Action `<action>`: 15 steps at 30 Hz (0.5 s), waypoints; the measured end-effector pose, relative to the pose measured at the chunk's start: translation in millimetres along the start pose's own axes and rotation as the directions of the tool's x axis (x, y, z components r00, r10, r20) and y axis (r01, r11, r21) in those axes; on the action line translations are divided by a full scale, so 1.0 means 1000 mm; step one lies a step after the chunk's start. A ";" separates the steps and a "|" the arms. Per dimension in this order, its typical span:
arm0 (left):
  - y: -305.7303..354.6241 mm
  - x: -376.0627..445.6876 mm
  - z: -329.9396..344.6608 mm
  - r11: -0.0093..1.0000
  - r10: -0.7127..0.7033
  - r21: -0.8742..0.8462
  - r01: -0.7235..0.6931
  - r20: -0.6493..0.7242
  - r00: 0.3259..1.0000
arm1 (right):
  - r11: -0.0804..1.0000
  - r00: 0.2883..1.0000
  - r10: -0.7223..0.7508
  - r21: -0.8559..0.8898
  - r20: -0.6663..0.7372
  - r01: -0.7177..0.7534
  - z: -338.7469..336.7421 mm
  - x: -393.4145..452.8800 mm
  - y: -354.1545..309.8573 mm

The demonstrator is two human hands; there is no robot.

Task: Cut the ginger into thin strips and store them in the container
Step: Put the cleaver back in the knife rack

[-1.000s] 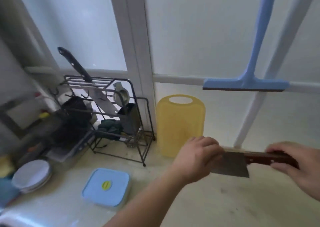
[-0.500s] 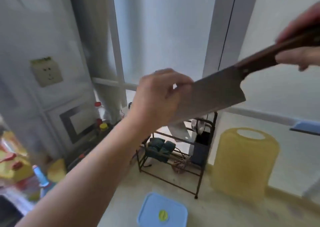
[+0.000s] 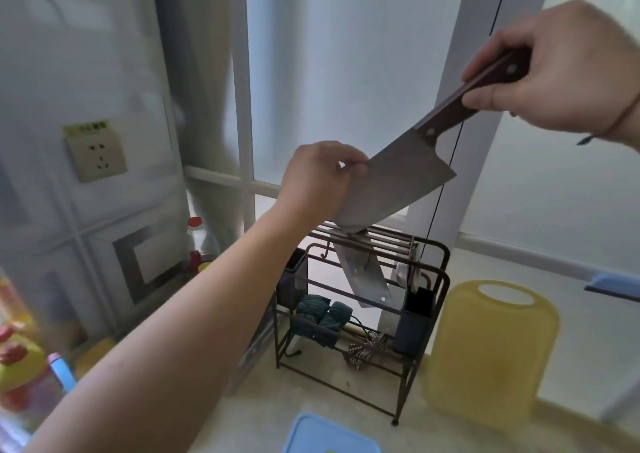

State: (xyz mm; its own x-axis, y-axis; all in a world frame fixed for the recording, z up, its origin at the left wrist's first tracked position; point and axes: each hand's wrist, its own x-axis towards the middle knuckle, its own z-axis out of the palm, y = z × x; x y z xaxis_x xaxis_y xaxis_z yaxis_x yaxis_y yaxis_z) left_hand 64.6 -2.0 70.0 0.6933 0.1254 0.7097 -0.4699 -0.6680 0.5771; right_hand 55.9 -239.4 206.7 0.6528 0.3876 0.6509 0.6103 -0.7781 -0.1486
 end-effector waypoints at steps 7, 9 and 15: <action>-0.013 -0.006 0.000 0.999 -0.020 0.034 0.019 0.049 0.999 | 0.999 0.998 0.035 0.008 0.059 -0.036 0.017 0.002 -0.013; -0.018 -0.009 0.001 0.996 -0.063 0.075 0.057 0.088 0.994 | 0.999 0.995 0.048 -0.004 0.089 -0.047 0.028 0.003 -0.019; -0.031 -0.023 0.008 0.983 -0.133 0.147 0.107 0.175 0.976 | 0.994 0.971 0.112 -0.013 0.210 -0.112 0.086 -0.003 -0.028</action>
State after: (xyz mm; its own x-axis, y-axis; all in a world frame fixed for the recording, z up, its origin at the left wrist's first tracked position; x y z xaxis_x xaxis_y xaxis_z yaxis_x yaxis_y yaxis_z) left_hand 68.0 9.9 32.0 0.8344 0.0826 0.5450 -0.3071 -0.7514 0.5840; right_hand 75.2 -176.4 144.9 0.7966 0.3933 0.4590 0.5278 -0.8228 -0.2109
